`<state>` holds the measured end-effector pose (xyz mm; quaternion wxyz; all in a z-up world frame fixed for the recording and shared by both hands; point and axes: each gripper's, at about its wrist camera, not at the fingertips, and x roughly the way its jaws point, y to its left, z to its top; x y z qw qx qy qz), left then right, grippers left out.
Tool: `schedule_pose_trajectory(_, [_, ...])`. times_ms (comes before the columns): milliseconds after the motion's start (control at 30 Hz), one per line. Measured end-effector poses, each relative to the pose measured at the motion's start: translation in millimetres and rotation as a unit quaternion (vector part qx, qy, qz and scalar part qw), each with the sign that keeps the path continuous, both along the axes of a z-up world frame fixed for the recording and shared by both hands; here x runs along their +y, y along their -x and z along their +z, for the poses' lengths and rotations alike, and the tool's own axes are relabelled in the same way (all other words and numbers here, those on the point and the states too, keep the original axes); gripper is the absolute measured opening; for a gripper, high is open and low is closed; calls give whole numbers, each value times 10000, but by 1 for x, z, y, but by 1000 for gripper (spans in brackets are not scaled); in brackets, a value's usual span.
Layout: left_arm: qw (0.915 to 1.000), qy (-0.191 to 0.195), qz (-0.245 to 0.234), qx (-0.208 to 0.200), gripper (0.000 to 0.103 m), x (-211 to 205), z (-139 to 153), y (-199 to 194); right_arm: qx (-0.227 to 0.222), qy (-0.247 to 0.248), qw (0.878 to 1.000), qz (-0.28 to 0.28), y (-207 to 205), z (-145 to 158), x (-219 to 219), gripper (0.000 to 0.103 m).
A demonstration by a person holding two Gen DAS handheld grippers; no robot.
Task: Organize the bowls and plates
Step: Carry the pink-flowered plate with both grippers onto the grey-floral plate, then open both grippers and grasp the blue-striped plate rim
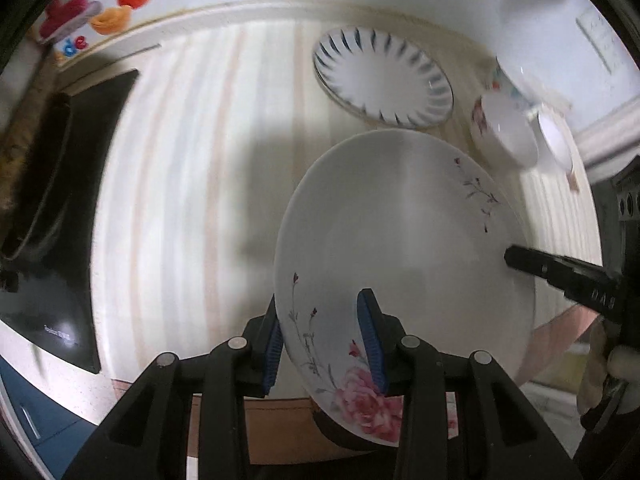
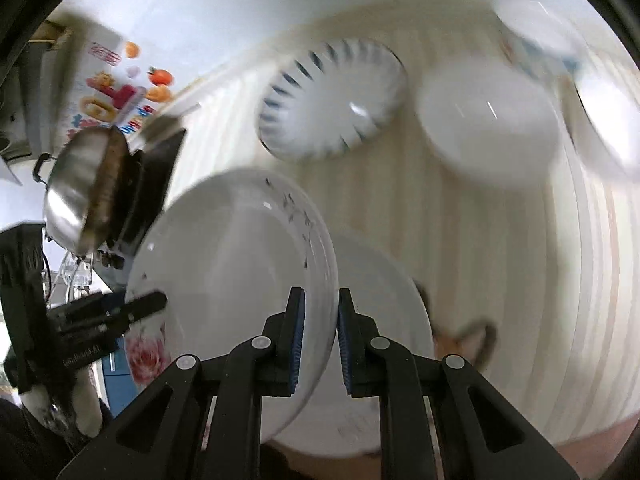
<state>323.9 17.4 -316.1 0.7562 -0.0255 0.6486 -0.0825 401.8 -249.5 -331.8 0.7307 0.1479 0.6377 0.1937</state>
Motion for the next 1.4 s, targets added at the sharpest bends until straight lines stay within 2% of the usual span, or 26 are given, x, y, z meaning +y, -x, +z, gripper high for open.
schedule_pose_trajectory(167, [9992,-266,-263,167,33,-15,-20,7,273,17,9994,-201,33,-30,-18,18])
schedule_pose_trajectory(333, [9972,-485,-483,292,33,-26,-36,9,302,38,9991,-287,47,-39,-27,18])
schedule_pose_trajectory(733, [9921,-908,-802,338,33,-48,-54,17,386,148,9984,-382,38,-49,-35,18])
schedule_pose_trajectory(1200, [9916,-944,-810,346,32,-55,-56,21,602,442,9966,-360,35,-35,-36,20])
schedule_pose_trajectory(1333, [9931,-883,-717,289,32,-48,-40,13,664,582,9957,-296,35,-31,-39,20])
schedule_pose_trajectory(1400, [9947,-791,-632,204,32,-42,-25,9,661,482,9961,-346,33,-26,-44,20])
